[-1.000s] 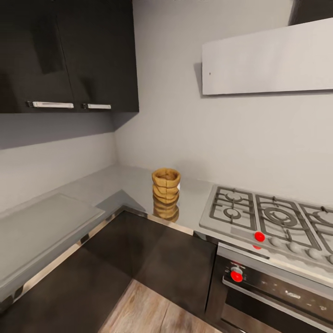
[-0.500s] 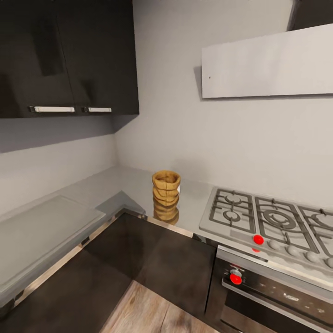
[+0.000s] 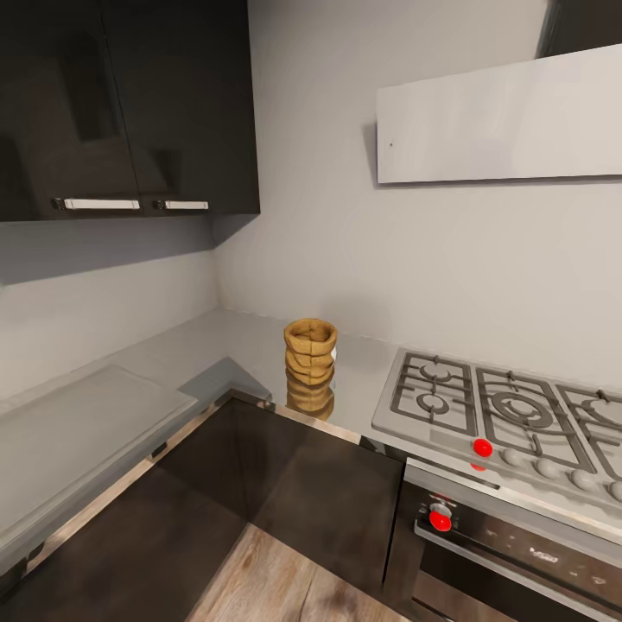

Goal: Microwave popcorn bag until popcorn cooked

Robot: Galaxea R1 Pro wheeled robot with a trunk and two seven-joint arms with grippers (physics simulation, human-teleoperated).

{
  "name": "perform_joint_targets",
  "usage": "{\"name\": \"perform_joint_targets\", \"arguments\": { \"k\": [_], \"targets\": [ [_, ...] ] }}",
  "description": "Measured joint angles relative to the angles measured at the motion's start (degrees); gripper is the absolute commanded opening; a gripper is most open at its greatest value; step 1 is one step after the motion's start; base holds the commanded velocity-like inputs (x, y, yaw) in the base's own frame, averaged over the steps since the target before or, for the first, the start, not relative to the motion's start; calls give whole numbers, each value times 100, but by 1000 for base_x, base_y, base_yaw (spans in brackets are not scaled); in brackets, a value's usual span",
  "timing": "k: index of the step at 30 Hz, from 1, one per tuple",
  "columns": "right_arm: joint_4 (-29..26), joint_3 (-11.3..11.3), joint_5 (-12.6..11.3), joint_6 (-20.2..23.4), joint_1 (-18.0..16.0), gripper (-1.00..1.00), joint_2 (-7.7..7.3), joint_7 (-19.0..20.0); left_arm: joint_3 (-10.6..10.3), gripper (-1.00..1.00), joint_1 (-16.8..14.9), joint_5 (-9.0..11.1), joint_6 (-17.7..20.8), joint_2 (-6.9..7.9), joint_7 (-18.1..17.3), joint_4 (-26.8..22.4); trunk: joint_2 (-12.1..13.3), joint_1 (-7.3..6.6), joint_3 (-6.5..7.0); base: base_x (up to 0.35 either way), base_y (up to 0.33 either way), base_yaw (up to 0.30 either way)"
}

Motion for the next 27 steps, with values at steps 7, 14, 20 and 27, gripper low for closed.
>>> {"name": "perform_joint_targets", "arguments": {
  "k": [7,14,20,27],
  "targets": [
    [-557,-16,222,98,-3,100,168,34,0,100,0,-7,0,0,0,1,0,0,0,0,0,0],
    [-2381,132,411,1295,-6,100,488,441,-4,100,0,-44,0,0,0,1,0,0,1,0,0,0],
    [-4044,989,422,2423,-6,100,643,1175,-2,100,0,-22,-8,0,0,1,0,0,1,0,0,0],
    [-5301,1723,371,3455,-5,100,924,1372,-6,100,0,-20,-1,0,0,1,0,0,1,0,0,0]
  ]
}}
